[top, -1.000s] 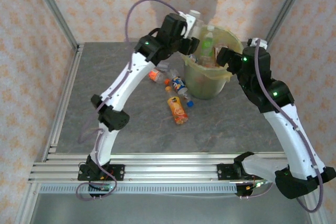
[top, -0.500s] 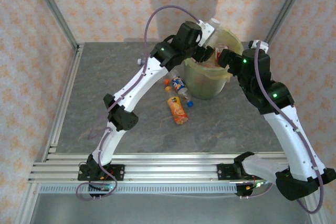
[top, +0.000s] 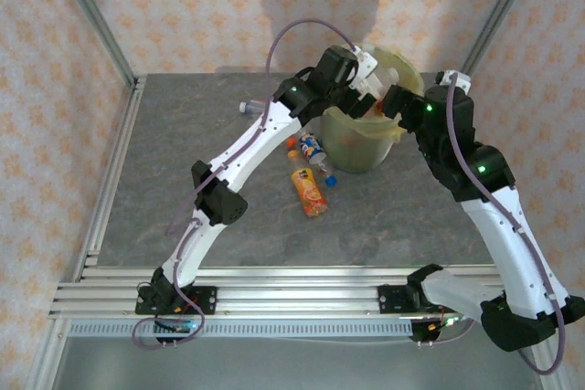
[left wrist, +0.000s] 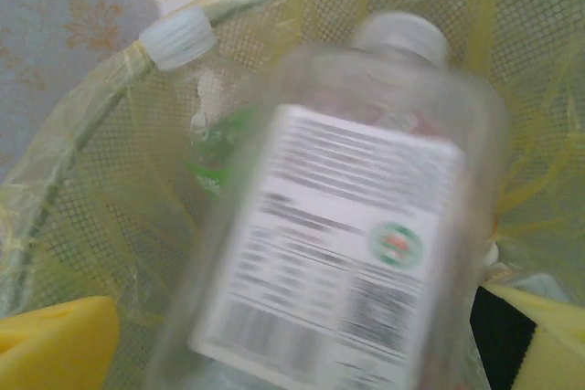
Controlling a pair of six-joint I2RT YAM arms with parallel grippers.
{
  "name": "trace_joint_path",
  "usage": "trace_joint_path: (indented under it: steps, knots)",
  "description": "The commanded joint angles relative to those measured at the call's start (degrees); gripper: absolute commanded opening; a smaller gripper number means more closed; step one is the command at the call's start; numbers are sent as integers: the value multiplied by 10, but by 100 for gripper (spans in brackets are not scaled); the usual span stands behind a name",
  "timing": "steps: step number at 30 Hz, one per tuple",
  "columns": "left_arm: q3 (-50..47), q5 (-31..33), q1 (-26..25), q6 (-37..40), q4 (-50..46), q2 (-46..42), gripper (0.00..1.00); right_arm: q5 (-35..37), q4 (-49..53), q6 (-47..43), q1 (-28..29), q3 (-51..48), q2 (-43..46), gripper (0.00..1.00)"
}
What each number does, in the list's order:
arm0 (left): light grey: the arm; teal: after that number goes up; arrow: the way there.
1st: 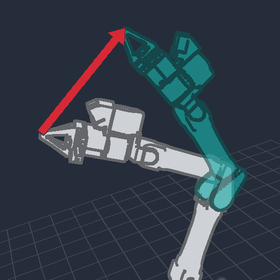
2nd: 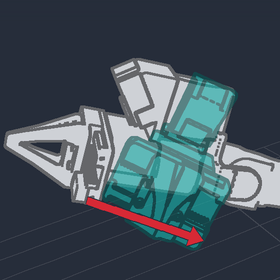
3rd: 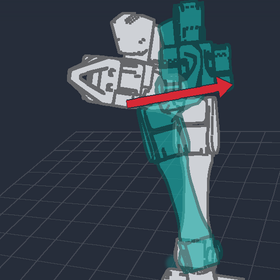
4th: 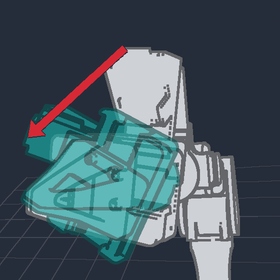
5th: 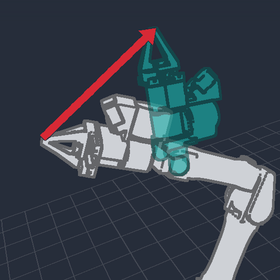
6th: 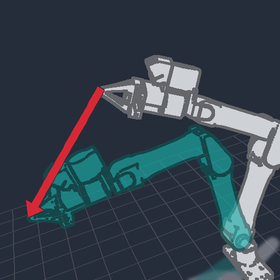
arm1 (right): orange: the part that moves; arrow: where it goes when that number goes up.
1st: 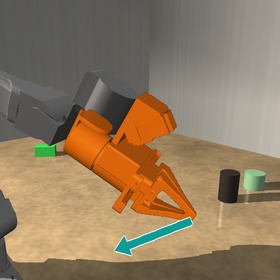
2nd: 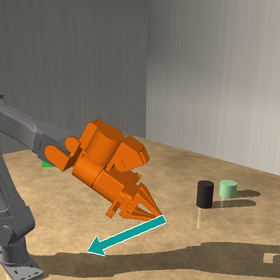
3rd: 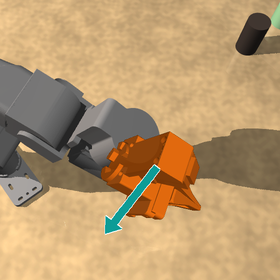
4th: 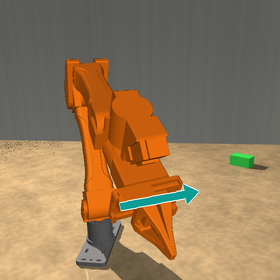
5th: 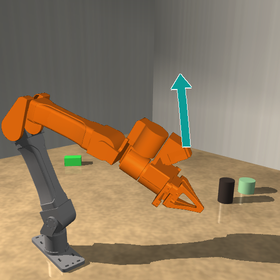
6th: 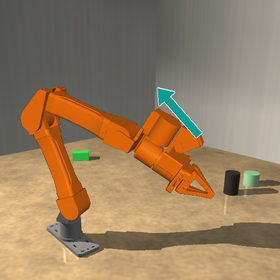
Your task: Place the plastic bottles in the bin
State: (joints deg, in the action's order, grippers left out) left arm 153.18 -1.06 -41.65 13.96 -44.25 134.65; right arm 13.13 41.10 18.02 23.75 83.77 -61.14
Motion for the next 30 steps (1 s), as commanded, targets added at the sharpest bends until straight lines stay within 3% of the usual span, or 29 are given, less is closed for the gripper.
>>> trace_joint_path:
  steps: [1, 10, 16, 20, 26, 30]
  knots:
    - [16, -1, -9, 19, -3, -19, 100, 13, 2, 0, 5, 7, 6, 99]
    - [16, 3, -11, -1, 4, -48, 100, 14, 6, -4, 5, 12, -3, 99]
    - [-1, 79, -10, -39, 4, -94, 100, 10, 13, -5, 5, 18, -12, 99]
    - [-62, 135, -7, -68, 21, -147, 100, 4, 13, -5, 5, 18, -13, 99]
    - [-180, 201, 23, -167, 39, -244, 100, -16, 14, -7, 4, 19, -19, 99]
    - [-257, 208, 77, -275, 20, -306, 100, -40, 18, -16, 7, 20, -27, 99]
